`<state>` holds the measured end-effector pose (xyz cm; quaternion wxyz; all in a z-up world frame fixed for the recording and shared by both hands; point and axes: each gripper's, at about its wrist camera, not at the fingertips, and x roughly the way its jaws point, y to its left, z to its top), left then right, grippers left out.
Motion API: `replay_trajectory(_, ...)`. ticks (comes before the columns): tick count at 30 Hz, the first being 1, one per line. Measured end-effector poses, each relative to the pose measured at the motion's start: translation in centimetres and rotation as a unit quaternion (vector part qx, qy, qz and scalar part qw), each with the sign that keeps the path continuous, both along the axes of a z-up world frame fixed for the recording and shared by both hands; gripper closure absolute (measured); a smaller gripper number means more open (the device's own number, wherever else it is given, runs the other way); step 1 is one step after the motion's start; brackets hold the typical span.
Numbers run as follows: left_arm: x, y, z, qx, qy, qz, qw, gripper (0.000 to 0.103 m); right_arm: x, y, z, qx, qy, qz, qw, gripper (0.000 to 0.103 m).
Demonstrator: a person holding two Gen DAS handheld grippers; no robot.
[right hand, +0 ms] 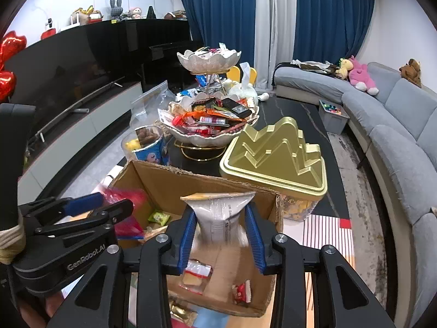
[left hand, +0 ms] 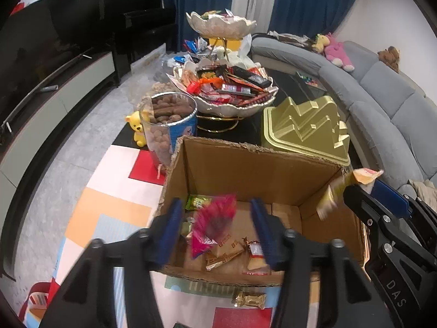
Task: Organize snacks
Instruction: 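Open both tools to drop the pink bag and white packet into the box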
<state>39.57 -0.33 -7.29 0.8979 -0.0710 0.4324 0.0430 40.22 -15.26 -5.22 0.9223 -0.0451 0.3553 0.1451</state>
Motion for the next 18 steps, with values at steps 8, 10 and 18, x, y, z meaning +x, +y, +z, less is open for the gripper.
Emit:
replay_trajectory(8, -0.7, 0.1, 0.9, 0.005, -0.006, 0.007, 0.9999, 0.029, -0.8, -0.6, 1.3, 0.002, -0.022, -0.014, 1.0, 0.033)
replay_trajectory(10, -1.0, 0.2, 1.2, 0.007, -0.009, 0.012, 0.9999, 0.027, -1.0, -0.7, 1.5, 0.002, -0.024, -0.016, 1.0, 0.033)
replay_trajectory(18, -2.6, 0.5, 2.4, 0.01, -0.015, 0.023, 0.9996, 0.024, -2.2, -0.9, 2.8, 0.003, -0.037, -0.016, 0.999, 0.032)
